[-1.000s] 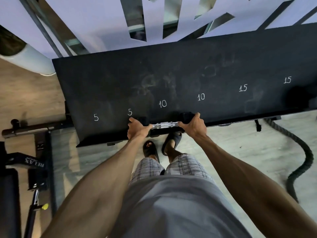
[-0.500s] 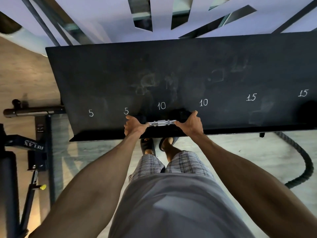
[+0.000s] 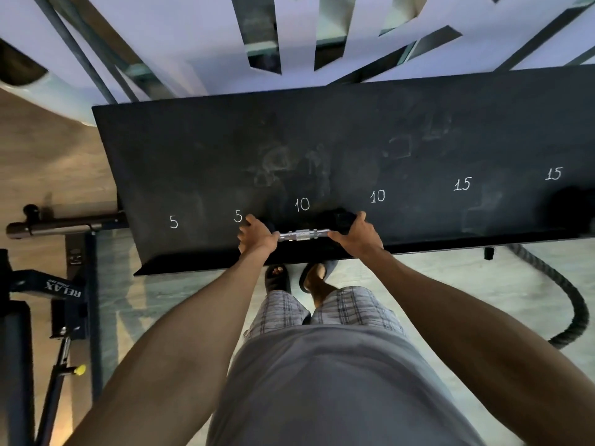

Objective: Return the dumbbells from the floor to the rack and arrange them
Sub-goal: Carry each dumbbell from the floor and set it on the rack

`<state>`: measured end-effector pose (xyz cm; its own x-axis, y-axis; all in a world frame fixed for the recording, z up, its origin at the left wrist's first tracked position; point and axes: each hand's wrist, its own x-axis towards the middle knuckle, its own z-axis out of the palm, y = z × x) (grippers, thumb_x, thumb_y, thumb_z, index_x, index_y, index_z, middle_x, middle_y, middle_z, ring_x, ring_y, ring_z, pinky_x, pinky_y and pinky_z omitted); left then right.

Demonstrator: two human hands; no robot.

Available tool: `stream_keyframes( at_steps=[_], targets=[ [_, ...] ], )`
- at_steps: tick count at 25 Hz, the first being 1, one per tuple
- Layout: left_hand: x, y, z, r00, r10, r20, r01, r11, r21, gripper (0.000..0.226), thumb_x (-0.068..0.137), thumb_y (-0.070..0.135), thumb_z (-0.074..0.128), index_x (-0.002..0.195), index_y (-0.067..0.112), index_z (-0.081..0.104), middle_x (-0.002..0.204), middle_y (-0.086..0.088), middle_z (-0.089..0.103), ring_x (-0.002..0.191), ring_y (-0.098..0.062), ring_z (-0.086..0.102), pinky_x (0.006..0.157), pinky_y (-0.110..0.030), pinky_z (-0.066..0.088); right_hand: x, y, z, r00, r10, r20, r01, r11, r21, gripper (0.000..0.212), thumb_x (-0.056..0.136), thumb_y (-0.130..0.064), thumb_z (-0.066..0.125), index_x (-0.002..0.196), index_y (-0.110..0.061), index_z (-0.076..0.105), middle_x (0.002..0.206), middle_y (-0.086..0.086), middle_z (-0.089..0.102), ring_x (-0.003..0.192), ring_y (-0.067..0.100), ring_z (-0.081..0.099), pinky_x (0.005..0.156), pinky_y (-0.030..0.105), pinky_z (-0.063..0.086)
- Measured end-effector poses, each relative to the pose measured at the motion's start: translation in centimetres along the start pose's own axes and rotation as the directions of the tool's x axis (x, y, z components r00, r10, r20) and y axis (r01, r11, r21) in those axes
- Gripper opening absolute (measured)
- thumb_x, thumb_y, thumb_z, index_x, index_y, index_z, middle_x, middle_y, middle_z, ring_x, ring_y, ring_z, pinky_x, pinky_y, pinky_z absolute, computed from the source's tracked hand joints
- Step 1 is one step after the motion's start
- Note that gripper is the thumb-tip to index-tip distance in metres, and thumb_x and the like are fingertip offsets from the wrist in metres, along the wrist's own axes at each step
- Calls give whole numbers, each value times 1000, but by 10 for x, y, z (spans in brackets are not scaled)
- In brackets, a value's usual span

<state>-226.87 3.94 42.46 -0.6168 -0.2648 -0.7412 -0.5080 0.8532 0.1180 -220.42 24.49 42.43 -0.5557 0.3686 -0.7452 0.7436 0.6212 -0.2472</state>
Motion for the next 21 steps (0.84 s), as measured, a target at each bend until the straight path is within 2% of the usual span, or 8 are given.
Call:
stream_keyframes(
  at_steps=[2,5,7,9,12,15,18,21],
  targets=[
    [-11,3,-4,989,139,-56,-124,969,212,64,85,28,70,138,10,37,144,-19,39,133,-38,39,103,-50,38,-13,3,-3,999,-22,-31,21,1000,-20,67,83,-50,66,128,-10,35,124,20,59,114,41,58,89,46,49],
    [-31,15,-4,876,476,-76,-374,771,515,50,87,27,63,131,13,46,135,-14,47,126,-33,44,99,-48,39,-41,13,-1,987,-16,-159,22,999,32,50,91,-35,56,127,-9,36,122,24,56,112,44,56,87,46,47],
    [-51,24,3,745,666,35,-550,584,597,44,89,26,57,130,13,49,130,-12,54,121,-31,50,95,-45,42,-68,26,6,974,25,-225,-4,996,92,44,93,-32,53,126,-7,39,122,23,57,113,43,56,87,44,46],
    [-71,29,12,626,743,236,-706,412,575,37,91,25,54,125,11,51,127,-13,59,117,-33,57,93,-43,46,-97,46,21,971,58,-232,-18,985,171,40,93,-30,51,124,-6,45,124,22,61,114,42,57,87,41,46],
    [-100,30,31,469,711,524,-841,178,512,34,94,28,53,123,10,53,127,-15,61,116,-35,59,93,-40,48,-145,80,51,973,138,-186,-78,952,295,39,96,-31,52,127,-6,51,122,20,65,113,37,58,87,35,45],
    [-132,17,69,379,576,724,-879,-22,477,30,92,31,53,116,12,55,125,-13,61,112,-33,60,89,-37,47,-199,123,95,944,279,-179,-177,881,438,38,97,-30,52,126,-5,52,111,21,68,109,34,61,84,34,45],
    [-168,-5,115,322,431,843,-868,-222,444,31,90,30,53,116,14,57,125,-12,62,112,-31,60,92,-37,49,-256,162,148,888,431,-163,-263,765,587,38,97,-29,52,125,-4,52,102,22,71,104,35,64,84,36,46],
    [-207,-27,160,243,317,917,-840,-405,362,29,90,30,53,114,13,58,122,-10,64,109,-30,61,91,-37,50,-309,191,204,819,560,-123,-327,633,702,39,97,-28,51,128,-4,53,111,22,69,108,35,62,84,36,46]
  ],
)
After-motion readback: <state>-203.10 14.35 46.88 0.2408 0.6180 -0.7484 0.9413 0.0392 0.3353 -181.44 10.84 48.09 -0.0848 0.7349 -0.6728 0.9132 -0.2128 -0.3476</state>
